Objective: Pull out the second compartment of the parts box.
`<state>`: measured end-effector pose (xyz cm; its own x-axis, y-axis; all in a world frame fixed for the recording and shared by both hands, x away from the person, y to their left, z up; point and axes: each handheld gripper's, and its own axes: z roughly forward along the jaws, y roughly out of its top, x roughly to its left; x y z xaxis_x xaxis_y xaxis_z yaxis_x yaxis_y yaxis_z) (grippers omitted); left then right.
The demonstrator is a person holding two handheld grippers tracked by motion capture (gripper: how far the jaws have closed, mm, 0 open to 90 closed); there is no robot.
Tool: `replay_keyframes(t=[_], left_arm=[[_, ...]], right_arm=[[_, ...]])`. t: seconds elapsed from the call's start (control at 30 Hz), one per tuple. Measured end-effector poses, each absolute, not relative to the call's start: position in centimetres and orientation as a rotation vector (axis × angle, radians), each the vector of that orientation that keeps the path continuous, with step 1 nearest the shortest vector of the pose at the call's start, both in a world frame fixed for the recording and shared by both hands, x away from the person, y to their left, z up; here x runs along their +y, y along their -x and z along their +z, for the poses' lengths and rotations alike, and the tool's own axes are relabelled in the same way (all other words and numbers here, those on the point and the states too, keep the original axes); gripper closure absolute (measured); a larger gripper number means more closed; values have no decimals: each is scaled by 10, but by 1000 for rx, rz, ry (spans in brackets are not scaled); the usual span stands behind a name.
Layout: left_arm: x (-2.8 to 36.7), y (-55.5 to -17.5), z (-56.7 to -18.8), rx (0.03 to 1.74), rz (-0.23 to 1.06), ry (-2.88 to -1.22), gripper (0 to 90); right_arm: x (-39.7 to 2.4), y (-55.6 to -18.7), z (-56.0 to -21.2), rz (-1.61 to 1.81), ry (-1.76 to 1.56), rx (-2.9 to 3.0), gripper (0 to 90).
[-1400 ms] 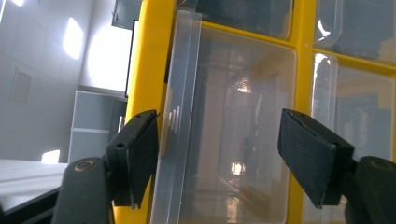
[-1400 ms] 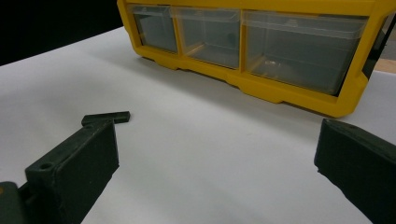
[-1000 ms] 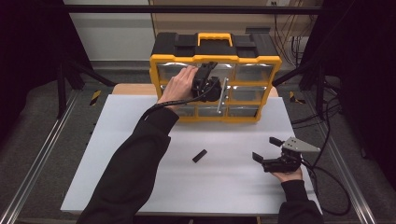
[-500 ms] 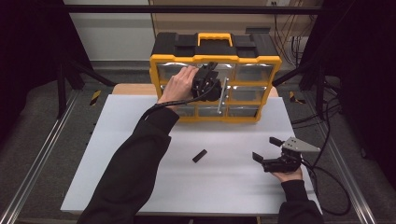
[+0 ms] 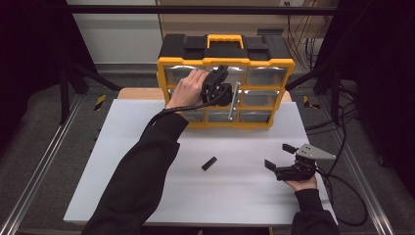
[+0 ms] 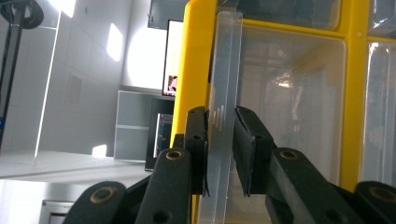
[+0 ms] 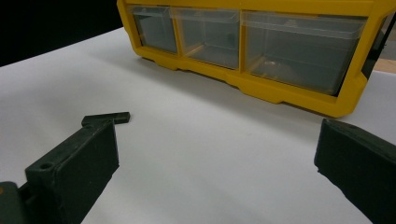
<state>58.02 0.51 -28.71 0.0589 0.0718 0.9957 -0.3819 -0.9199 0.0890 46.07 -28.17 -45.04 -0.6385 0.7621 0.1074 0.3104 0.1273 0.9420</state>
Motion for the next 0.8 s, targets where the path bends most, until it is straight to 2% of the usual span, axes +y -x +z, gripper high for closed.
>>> replay_keyframes(t=[0.8], left_arm=[[6, -575, -290, -367, 1976, -2001, 789]], right_arm=[[-282, -461, -450, 1525, -1036, 2009, 2]])
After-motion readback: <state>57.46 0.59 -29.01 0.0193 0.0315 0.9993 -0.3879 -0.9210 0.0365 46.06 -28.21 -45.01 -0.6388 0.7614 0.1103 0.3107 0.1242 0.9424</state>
